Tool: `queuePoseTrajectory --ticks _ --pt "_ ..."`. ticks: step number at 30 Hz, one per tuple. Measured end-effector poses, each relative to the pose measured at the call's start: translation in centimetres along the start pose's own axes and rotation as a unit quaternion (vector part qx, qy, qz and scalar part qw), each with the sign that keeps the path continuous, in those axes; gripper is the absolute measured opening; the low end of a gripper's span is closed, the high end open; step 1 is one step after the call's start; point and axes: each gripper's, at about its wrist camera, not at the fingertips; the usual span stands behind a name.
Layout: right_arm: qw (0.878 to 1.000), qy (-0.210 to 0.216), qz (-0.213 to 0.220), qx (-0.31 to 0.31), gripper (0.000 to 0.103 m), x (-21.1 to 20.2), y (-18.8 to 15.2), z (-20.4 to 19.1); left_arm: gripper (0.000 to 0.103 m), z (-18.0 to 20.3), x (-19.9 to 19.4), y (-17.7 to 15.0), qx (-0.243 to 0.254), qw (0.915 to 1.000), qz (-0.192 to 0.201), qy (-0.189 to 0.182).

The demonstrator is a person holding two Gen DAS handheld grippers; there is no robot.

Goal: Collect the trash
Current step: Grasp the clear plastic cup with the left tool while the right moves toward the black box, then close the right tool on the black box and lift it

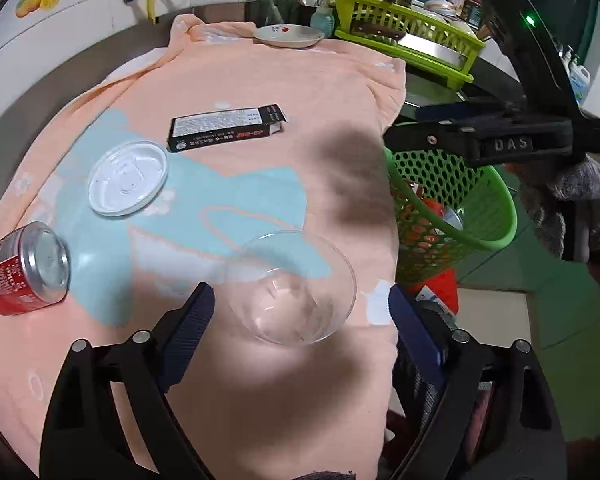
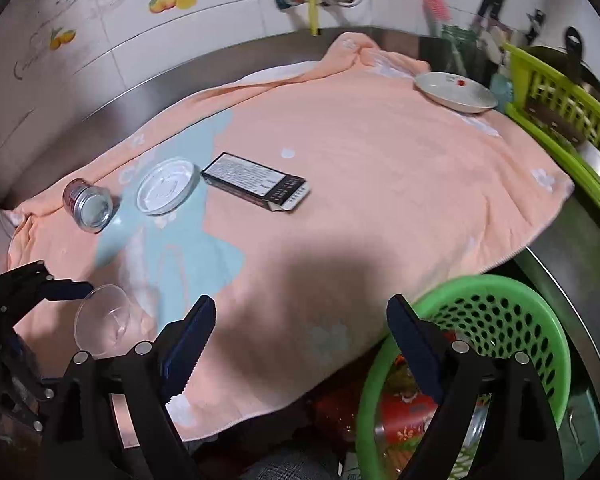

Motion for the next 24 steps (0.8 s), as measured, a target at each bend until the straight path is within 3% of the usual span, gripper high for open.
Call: queuePoseTrajectory --ticks 2,8,10,13,24 --pt "1.000 0.000 -0.002 -0.017 0.084 0.4 0.4 -0.4 0.079 -0.2 0.2 0.0 -0.001 1.0000 -0.002 -0.004" --pt "0.999 -0.004 -0.004 -0.042 0.084 1.6 1.3 -0.8 0.073 -0.7 1.0 -0.2 -0.011 0.9998 -0.008 -0.014" --pt "0.999 -0.004 -0.003 -0.053 0.084 1.9 1.8 -1.0 0.064 -0.8 1.2 -0.2 -0.015 0.9997 -0.009 -0.016" --pt "0.997 -0.003 -0.003 -0.078 0.084 2.2 2.4 -1.5 0.060 -1.1 1.6 -0.3 -0.019 0.9995 -0.013 -0.021" --pt "0.985 0.006 -0.017 -0.172 0.087 5.7 5.9 -3.8 0.059 -1.5 -0.3 -0.5 -0.016 0.9995 0.013 -0.022"
Point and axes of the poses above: each gripper's, at about its wrist camera, not at the fingertips, and x roughly the way its jaws point, z to its right, y to its top
